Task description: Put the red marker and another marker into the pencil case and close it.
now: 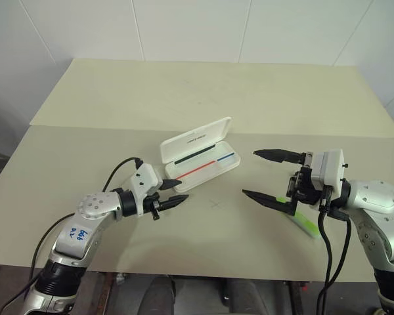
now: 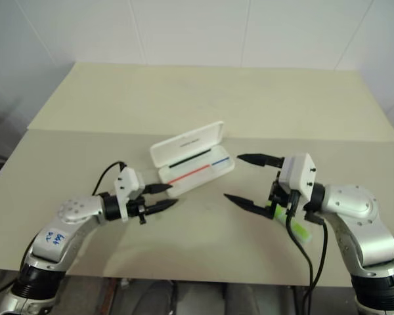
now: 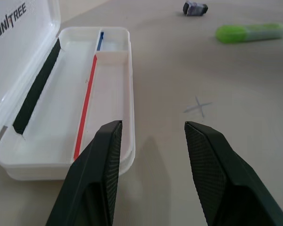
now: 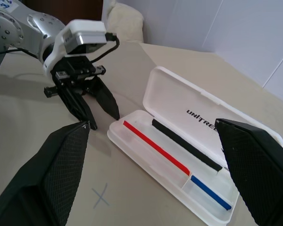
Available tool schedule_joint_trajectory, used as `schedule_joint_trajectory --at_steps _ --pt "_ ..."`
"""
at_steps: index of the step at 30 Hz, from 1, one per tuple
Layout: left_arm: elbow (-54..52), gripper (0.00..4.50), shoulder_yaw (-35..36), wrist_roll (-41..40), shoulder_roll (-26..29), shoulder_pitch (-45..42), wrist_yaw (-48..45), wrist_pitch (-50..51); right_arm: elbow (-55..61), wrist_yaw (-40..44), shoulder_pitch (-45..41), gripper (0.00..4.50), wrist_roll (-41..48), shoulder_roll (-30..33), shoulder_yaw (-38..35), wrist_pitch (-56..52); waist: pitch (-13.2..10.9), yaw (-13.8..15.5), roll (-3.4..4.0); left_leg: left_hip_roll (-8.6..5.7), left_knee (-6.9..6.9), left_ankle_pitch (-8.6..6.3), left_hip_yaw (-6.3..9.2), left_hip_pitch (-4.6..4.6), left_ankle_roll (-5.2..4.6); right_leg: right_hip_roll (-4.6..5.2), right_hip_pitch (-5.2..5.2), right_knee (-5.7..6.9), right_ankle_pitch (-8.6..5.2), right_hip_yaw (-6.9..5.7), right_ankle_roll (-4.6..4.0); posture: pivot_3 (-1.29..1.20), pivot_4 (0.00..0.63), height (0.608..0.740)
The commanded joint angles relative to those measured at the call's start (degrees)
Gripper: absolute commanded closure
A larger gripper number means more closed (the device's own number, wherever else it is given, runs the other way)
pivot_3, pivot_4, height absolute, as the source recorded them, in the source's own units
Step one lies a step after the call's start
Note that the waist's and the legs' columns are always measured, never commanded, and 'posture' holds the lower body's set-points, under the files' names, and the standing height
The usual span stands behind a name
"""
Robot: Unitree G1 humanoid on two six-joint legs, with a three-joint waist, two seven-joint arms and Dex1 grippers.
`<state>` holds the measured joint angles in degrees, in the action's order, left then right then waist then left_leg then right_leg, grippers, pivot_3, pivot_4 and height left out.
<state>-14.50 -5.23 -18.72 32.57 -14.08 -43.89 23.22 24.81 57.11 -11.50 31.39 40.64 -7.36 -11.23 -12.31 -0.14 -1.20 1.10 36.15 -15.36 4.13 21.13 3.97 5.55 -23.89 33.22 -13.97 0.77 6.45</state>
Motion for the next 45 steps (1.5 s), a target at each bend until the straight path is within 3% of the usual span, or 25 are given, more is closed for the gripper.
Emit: schedule_joint_trajectory --at_steps 1,23,30,37,45 --pt "0.2 2.29 -1.2 1.4 -0.2 -2.5 -0.3 -0.4 2.8 -1.6 0.2 0.00 0.4 -0.5 -1.2 0.5 0.0 0.0 0.00 0.00 0.01 0.00 0.00 0.00 0.00 0.00 0.00 0.00 0.01 0.00 0.01 0.00 0.150 0.740" --pt "5.5 2.29 -7.6 6.2 -0.5 -10.7 -2.1 8.9 5.9 -7.7 -1.6 0.00 -0.1 -3.4 0.4 0.6 0.0 -0.1 0.00 0.00 -0.01 0.00 0.00 0.00 0.00 0.00 0.01 -0.03 0.02 0.00 0.03 0.00 0.150 0.740" --pt "8.1 4.43 -9.3 8.8 0.5 -13.4 -3.1 9.0 6.4 -8.5 -2.2 0.00 0.2 -3.0 0.2 0.1 0.0 -0.1 0.00 0.00 -0.01 0.00 0.00 -0.01 0.00 0.00 0.01 -0.01 0.02 0.00 0.03 0.00 0.150 0.740" --pt "10.2 4.47 -11.5 10.6 2.3 -15.0 -7.7 5.3 6.1 -7.4 -2.0 0.00 0.7 -1.6 -0.7 -0.7 0.0 -0.1 -0.03 0.00 0.02 0.00 -0.01 -0.02 0.00 0.00 0.03 0.00 0.04 0.00 0.00 0.00 0.150 0.740" --pt "6.3 4.47 -13.7 9.7 3.7 -17.6 -15.1 5.4 5.2 -1.3 6.1 0.00 3.0 5.1 -6.6 -2.3 0.0 0.1 -0.03 -0.01 -0.01 -0.04 -0.01 0.08 -0.07 0.00 0.02 -0.14 0.01 0.00 0.05 0.00 0.150 0.740"
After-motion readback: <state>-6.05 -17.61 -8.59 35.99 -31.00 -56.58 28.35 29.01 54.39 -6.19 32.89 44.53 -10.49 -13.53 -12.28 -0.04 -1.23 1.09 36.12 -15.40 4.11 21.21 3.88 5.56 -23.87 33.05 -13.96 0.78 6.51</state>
